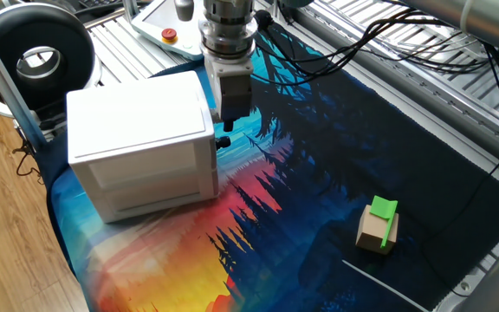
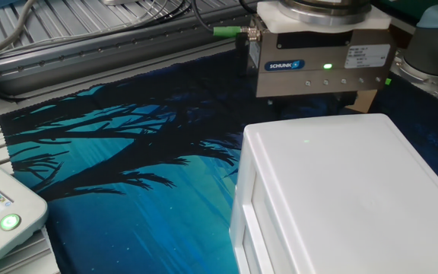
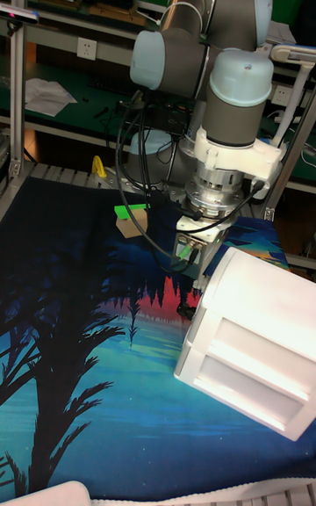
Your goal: Grasp the handle and open the drawer
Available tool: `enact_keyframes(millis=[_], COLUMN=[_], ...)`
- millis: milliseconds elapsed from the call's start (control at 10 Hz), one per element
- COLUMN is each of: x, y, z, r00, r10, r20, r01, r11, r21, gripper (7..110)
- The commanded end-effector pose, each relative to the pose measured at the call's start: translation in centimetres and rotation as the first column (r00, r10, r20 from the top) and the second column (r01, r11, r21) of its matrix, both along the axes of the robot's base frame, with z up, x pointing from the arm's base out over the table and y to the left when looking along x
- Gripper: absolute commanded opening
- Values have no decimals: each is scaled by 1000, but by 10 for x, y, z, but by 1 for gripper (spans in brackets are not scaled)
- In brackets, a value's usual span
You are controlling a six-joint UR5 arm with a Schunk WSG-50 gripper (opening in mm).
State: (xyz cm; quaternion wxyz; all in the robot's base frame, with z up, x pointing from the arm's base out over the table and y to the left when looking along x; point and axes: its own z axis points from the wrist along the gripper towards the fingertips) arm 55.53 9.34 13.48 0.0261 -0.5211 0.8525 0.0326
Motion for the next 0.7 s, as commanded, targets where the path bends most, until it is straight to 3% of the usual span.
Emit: enact_keyframes(millis=[0,200,300,600], x=[2,3,4,5], y=[3,4,3,2], z=[1,-1,-2,-3], r00=[1000,1000,1000,1000], r10=[-9,-5,-5,-3], r20=[8,15,17,18], r01=[9,4,5,3], r11=[1000,1000,1000,1000], r21=[10,8,7,-1], gripper=[44,44,22,22])
